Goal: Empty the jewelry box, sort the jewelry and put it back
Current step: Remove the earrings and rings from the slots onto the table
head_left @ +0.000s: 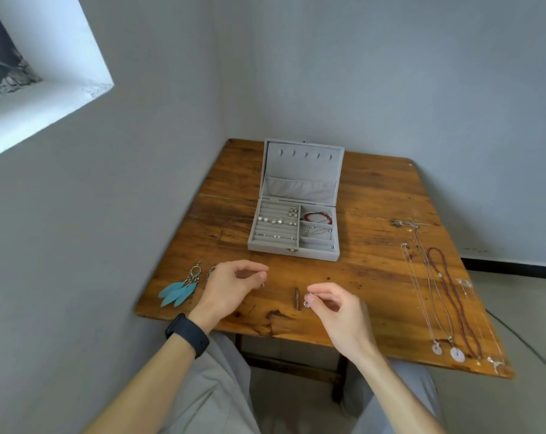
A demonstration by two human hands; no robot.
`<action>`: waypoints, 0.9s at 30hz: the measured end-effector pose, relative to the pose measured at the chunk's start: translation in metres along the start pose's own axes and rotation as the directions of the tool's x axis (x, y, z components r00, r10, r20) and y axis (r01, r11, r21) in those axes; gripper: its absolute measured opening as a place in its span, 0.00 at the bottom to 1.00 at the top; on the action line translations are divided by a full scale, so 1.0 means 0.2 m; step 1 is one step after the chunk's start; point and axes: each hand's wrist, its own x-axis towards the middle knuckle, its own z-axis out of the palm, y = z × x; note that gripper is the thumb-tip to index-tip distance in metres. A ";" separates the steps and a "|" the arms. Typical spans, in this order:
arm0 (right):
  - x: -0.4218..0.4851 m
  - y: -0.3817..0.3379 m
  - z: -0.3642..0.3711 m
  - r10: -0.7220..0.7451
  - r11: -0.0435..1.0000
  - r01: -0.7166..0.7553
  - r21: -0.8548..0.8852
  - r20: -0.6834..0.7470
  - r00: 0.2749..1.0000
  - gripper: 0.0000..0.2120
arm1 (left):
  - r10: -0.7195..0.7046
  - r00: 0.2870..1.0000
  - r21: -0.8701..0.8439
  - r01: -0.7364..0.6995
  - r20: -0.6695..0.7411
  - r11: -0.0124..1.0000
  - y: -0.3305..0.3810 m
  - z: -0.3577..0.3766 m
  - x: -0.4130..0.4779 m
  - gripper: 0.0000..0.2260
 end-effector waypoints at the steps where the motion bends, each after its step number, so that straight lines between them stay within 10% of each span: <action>1: -0.01 -0.01 0.03 -0.005 1.000 0.006 -0.016 0.016 1.000 0.06 | -0.004 1.000 0.017 0.004 0.003 1.000 -0.01 -0.01 -0.02 0.05; 27: 0.06 -0.13 0.32 -0.106 0.932 0.158 -0.327 0.173 0.979 0.07 | 0.043 0.985 0.388 -0.105 0.164 0.916 -0.09 -0.16 -0.03 0.06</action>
